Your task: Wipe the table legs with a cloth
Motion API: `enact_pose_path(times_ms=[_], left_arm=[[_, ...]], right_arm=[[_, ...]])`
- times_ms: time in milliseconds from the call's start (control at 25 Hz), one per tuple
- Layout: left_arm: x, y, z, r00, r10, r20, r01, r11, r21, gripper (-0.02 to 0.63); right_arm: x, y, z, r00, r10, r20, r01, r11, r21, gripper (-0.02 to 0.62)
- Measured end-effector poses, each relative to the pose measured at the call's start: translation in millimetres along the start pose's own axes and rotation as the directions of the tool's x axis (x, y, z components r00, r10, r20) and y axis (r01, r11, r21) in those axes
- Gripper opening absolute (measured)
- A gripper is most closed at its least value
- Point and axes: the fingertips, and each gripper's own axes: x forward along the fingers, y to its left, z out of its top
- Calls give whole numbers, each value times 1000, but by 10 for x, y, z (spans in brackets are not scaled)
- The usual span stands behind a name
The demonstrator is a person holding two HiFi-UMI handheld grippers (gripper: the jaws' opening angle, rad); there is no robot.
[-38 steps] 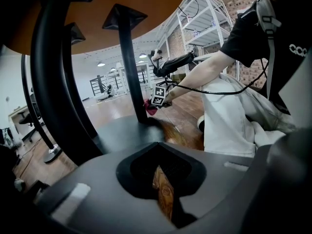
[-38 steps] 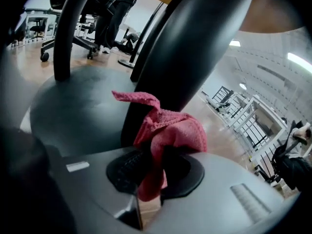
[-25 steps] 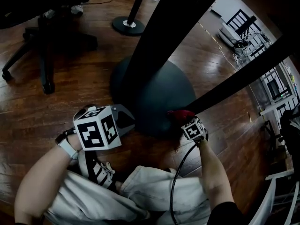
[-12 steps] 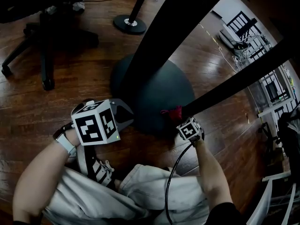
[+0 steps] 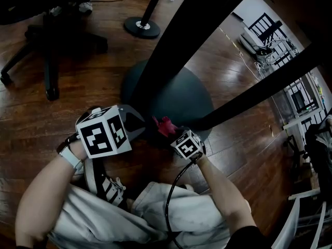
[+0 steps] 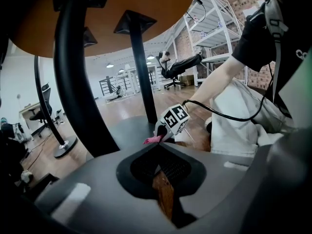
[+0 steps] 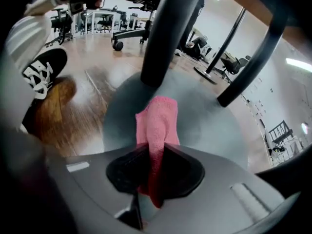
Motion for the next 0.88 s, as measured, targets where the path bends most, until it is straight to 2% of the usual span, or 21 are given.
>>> enact_pose_path(times_ms=[120,520,720,880], left_arm=[[-27,64,4,1000,17,1,-17,1000,-12,-8],[-12,53,-28,1000,14,0,-14,1000,-20,-8],[-17,68,-30,1000,18,-2,-18,1000,-23,-8],[5,59,-47,1000,11,-9,-12,1000,-25,-8]], right_arm=[[64,259,320,999,26,39,-26,999,-21,49],[316,833,1152,994,57,91,-39,981,-189,49],[313,797,1136,992,73,107,-52,980,-191,49],[284,591,939,995,56,85,-40,983,-179,49]])
